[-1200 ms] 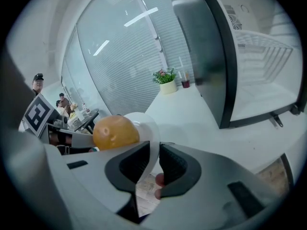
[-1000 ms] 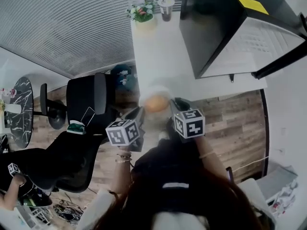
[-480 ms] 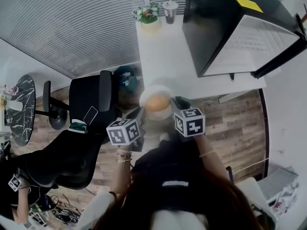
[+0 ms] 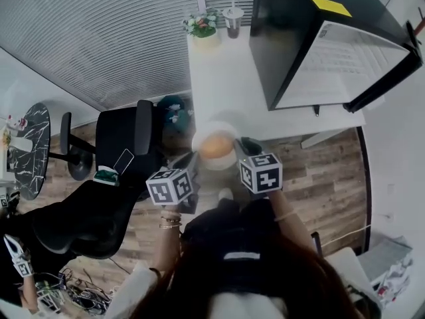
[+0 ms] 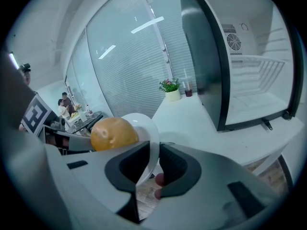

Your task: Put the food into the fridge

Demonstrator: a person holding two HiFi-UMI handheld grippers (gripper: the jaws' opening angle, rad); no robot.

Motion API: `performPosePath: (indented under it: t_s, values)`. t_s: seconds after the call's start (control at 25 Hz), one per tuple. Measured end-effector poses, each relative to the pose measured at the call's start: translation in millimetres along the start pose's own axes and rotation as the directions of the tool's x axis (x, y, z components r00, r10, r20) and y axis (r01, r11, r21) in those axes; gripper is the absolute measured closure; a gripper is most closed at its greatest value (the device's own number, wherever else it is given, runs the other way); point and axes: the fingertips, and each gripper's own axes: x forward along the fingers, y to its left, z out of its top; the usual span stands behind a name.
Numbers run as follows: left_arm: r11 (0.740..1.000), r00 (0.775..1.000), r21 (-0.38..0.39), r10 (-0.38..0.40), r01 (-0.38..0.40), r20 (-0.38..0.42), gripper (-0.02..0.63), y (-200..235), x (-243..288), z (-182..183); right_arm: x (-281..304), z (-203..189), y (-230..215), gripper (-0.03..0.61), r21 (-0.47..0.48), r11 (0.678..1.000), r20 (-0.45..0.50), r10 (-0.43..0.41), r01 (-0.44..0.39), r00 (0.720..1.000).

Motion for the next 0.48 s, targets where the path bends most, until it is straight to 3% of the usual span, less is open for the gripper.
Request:
performPosePath:
  t_s: [0.48]
  values:
    - [1.000,1.000,-0.017,0.012,-0.011,0.026,0.563,-58,5,-20,-44,-6,-39,0.517,-0.032,0.999,0.008,0.012,-0.012,1.000]
